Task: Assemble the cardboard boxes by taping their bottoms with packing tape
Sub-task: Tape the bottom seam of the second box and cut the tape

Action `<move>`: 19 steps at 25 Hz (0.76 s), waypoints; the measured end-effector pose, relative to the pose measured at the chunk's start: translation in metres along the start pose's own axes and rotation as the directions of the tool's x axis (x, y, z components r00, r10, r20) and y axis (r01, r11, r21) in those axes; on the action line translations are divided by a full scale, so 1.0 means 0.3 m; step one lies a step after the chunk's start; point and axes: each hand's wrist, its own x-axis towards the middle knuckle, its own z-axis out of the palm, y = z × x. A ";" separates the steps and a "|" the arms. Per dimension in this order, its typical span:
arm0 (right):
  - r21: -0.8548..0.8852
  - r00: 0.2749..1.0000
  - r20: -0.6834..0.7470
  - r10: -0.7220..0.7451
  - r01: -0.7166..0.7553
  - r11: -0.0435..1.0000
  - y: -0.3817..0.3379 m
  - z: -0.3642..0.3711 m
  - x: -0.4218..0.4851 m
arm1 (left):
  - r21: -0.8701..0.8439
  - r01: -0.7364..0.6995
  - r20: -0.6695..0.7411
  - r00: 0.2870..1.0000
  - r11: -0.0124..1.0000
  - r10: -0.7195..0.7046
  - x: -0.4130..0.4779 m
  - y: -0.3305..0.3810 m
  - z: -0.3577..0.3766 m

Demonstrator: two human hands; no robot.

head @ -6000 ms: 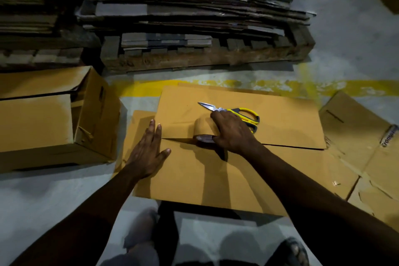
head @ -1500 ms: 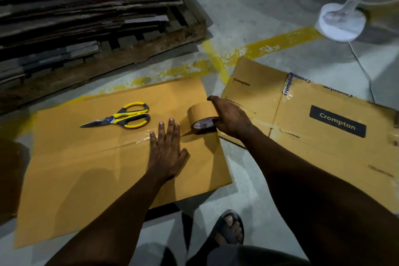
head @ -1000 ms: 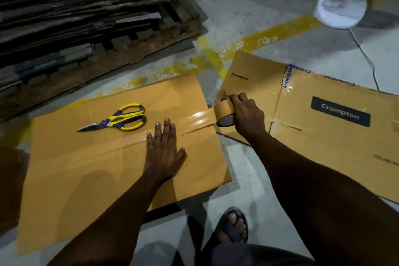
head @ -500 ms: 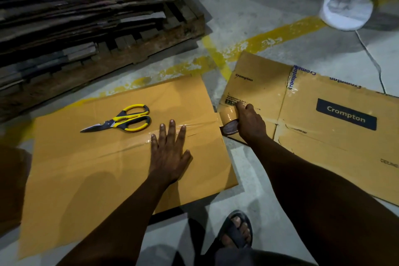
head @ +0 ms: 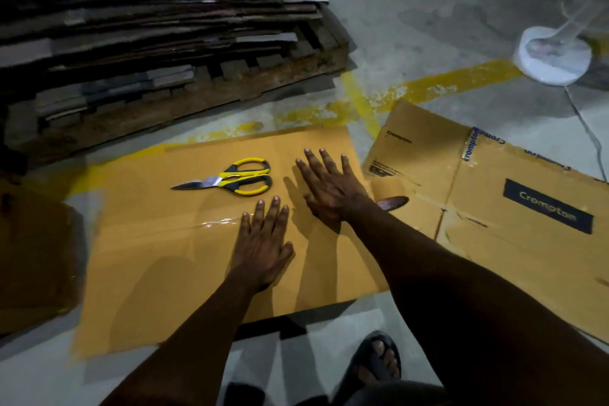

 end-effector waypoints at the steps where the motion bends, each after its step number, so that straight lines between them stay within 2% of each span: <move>1: 0.005 0.999 -0.018 -0.045 0.045 0.999 -0.077 -0.007 0.049 | 0.007 0.021 -0.006 1.000 1.000 -0.021 -0.044 -0.069 0.006; 3: 0.005 0.991 -0.063 -0.116 0.117 0.993 -0.240 -0.015 0.135 | 0.017 0.089 -0.025 0.996 0.996 -0.088 -0.139 -0.227 0.024; 6: -0.028 0.991 -0.044 -0.127 0.125 0.992 -0.409 -0.020 0.226 | -0.002 0.250 -0.007 0.968 0.968 -0.250 -0.259 -0.440 0.033; 9: -0.103 0.997 0.019 -0.069 0.070 0.992 -0.502 -0.009 0.266 | -0.041 0.412 0.014 0.911 0.910 -0.411 -0.324 -0.551 0.021; 12: -0.040 0.994 -0.103 0.044 -0.048 0.998 -0.501 -0.018 0.232 | -0.095 0.485 0.048 0.875 0.869 -0.483 -0.294 -0.495 -0.001; 14: 0.022 0.992 -0.066 0.104 -0.103 0.994 -0.468 -0.034 0.177 | -0.086 0.443 0.060 0.896 0.892 -0.439 -0.246 -0.416 -0.014; 17: 0.072 0.981 -0.013 0.196 -0.194 0.978 -0.383 -0.024 0.056 | -0.035 0.203 0.044 0.978 0.979 -0.202 -0.128 -0.268 -0.027; 19: 0.146 0.956 0.010 0.294 -0.292 0.945 -0.313 -0.010 -0.022 | 0.013 0.051 0.023 0.998 0.999 -0.052 -0.025 -0.163 -0.036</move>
